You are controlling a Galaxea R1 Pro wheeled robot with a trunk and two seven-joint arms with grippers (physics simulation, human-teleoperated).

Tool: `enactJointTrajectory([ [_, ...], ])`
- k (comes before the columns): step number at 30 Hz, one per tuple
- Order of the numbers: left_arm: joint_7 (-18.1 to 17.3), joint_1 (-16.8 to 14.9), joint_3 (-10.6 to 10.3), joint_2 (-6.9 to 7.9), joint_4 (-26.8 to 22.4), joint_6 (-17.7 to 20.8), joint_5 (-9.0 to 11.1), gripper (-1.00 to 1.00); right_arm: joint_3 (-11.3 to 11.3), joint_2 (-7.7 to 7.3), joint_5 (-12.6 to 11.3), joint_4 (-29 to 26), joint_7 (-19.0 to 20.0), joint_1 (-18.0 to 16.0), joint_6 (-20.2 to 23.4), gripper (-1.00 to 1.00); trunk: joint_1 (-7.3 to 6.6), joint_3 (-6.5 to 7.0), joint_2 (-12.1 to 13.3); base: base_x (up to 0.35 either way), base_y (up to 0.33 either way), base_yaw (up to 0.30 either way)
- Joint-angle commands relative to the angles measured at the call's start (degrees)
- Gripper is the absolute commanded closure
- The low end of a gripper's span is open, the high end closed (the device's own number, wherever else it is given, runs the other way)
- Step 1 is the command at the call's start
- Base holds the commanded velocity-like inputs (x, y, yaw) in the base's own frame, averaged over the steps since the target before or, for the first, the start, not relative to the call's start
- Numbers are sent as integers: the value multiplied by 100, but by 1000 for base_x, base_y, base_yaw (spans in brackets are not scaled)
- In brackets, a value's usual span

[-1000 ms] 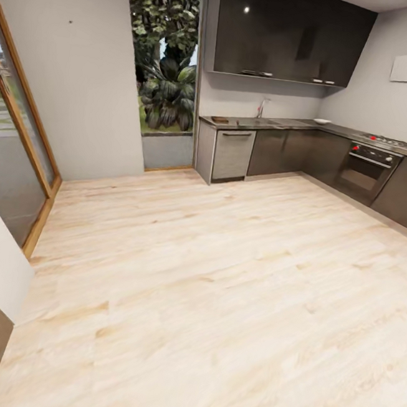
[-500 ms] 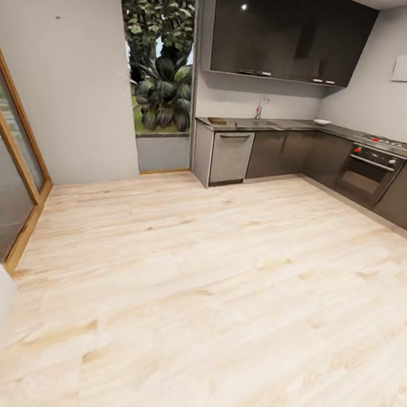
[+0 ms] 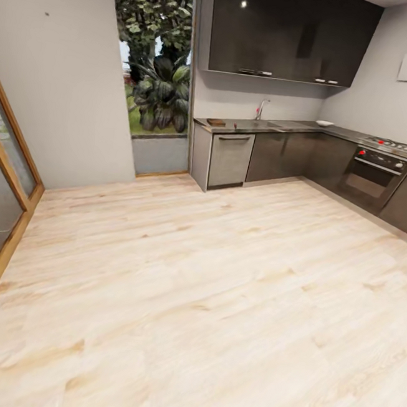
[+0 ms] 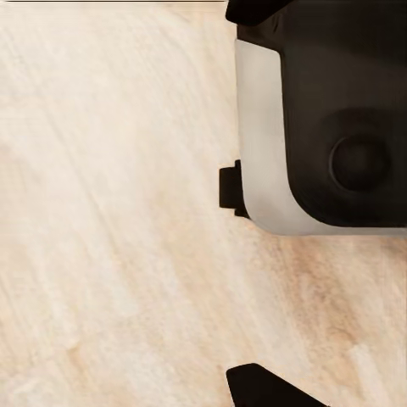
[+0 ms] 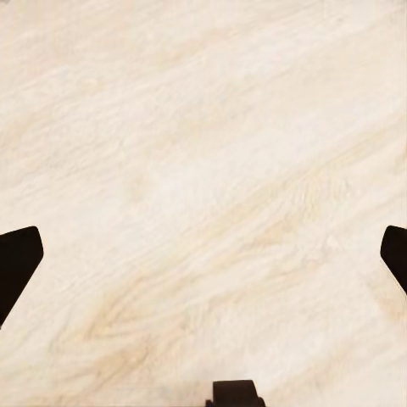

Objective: In the kitchen, take the Vidalia onion out of the sink, dice it on the chopping board with the paring knife, put the diced onion into the bowl on the countertop, then place both the paring knife and the chopping board into the sink.

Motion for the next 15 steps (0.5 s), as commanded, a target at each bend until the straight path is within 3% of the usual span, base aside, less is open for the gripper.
enactJointTrajectory([
  [1,2,3,4,0,-5,-8,1,-100,4,1,1,4,-21,-2,-16,-100,3,-4,-2,317,-106,0],
  [15,4,3,4,-2,-1,-8,0,-100,4,0,1,4,-21,1,-16,-100,3,-4,-2,318,-134,0],
])
